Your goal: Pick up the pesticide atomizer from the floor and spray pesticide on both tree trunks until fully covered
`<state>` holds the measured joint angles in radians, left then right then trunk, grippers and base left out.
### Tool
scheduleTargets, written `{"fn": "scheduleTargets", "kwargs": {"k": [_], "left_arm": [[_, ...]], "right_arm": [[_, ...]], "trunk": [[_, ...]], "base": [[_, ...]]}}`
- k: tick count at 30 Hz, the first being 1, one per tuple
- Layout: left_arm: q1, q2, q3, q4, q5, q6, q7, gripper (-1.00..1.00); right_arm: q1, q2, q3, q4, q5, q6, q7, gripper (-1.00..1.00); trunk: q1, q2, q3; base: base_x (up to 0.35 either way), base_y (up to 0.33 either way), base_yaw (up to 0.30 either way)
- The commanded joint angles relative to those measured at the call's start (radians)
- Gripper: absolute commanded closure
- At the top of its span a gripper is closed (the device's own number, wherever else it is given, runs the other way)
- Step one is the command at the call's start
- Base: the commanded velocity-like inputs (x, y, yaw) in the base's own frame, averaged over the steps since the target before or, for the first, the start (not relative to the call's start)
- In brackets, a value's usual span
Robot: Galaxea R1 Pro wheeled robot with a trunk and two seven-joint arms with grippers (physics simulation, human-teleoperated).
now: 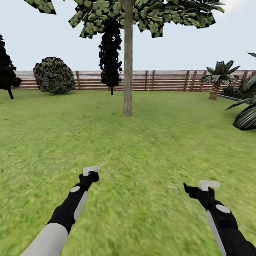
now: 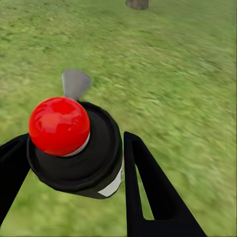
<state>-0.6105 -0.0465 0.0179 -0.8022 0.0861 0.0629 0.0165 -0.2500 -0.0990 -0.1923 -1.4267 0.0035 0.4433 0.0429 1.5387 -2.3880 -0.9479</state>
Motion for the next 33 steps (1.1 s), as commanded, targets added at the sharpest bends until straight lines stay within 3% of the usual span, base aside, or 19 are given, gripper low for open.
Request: {"fn": "scheduleTargets", "kwargs": {"k": [1,33], "left_arm": [[0.000,0.000,0.000,0.000,0.000,0.000,0.000,1.00],[0.000,-0.001,-0.001,-0.001,0.000,0.003,0.000,1.00]], "right_arm": [[0.000,0.000,-0.001,0.000,-0.001,0.000,0.000,-1.00],[0.000,-0.008,-0.004,-0.006,-0.002,0.002,0.002,-1.00]], "trunk": [[0.000,0.000,0.000],[0.000,0.000,0.000]], "base": [[0.327,0.046,0.000],[0.327,0.003,0.000]]}}
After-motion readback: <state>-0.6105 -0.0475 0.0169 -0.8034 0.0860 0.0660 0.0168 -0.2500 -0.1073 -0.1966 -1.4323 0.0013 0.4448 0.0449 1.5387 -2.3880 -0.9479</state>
